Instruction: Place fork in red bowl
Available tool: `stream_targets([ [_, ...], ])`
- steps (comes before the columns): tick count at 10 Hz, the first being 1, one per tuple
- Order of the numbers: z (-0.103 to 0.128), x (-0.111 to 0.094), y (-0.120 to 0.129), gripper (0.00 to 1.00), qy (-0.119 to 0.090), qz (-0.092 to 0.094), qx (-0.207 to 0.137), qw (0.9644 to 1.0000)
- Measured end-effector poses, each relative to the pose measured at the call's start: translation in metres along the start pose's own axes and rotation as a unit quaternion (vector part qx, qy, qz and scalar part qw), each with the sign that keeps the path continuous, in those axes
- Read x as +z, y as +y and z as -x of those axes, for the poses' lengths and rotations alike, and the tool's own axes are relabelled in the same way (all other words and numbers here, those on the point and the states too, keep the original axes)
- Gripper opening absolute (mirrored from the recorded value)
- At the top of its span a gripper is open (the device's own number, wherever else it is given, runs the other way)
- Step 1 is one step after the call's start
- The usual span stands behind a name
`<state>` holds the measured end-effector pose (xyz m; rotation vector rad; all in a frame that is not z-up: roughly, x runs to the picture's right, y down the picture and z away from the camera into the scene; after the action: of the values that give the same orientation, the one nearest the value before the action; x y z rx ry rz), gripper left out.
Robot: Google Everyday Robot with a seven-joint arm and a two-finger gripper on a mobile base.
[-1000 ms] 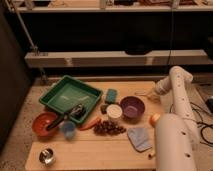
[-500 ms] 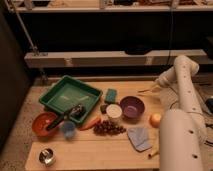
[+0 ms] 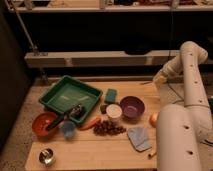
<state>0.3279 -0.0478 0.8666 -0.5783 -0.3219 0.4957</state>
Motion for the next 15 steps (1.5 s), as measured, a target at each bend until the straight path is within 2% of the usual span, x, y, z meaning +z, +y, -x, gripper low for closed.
stream_targets([
  [2, -0.002, 0.002, 0.001, 0.06, 0.001, 0.001, 0.001, 1.0000],
  [5, 0.024, -0.004, 0.014, 0.06, -0.008, 0.012, -0.034, 0.9993],
  [8, 0.047, -0.005, 0.041, 0.06, -0.011, 0.025, -0.075, 0.9968],
  [10, 0.065, -0.006, 0.062, 0.06, -0.014, 0.033, -0.111, 0.9931],
  [12, 0.078, -0.010, 0.080, 0.06, -0.018, 0.041, -0.144, 0.9885],
  [13, 0.097, -0.013, 0.100, 0.06, -0.026, 0.050, -0.187, 0.9807],
  [15, 0.129, -0.015, 0.139, 0.06, -0.038, 0.063, -0.249, 0.9657],
])
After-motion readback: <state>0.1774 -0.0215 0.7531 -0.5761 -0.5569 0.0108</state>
